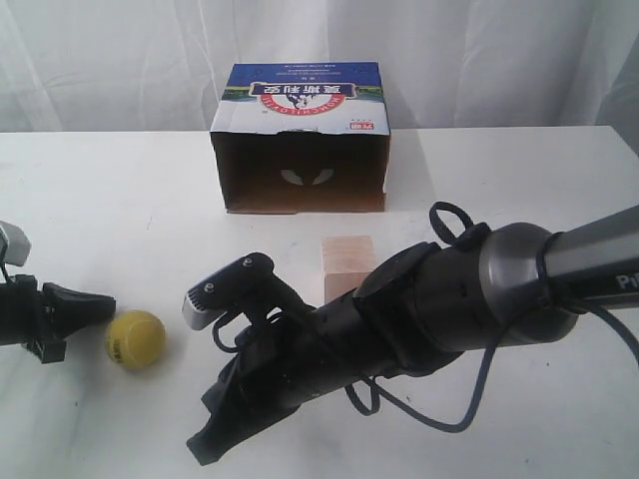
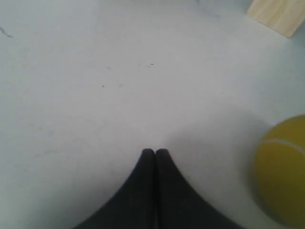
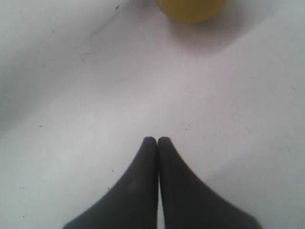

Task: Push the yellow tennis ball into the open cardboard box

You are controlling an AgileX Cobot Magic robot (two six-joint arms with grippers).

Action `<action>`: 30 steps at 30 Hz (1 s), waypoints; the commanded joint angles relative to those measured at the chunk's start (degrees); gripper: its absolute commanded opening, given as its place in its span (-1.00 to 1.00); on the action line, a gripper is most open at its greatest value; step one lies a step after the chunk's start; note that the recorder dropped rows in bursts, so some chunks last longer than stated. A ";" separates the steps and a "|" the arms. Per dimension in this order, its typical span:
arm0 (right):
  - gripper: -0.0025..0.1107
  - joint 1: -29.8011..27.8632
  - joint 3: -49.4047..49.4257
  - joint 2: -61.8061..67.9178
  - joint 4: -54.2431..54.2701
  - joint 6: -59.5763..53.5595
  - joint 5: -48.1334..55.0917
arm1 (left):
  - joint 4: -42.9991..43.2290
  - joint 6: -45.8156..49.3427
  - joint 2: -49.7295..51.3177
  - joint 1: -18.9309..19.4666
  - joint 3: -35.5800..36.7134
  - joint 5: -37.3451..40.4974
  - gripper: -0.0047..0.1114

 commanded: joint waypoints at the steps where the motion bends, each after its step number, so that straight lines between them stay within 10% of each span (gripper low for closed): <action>1: -0.96 0.05 -0.33 0.03 0.13 -0.68 -0.23 | 3.88 -1.87 -3.13 0.53 2.06 2.15 -0.92; 19: -0.96 0.05 -0.36 0.03 0.13 -0.91 -0.22 | 6.41 -8.37 -9.77 0.95 2.27 2.15 -0.92; 25: -0.96 0.20 -2.45 1.28 0.74 -1.22 1.08 | 0.93 -3.96 -9.77 -6.20 2.27 2.15 -0.92; 30: -0.96 3.00 -11.54 7.05 4.38 -0.76 3.04 | -21.95 6.33 -9.55 -8.13 1.84 12.53 -0.92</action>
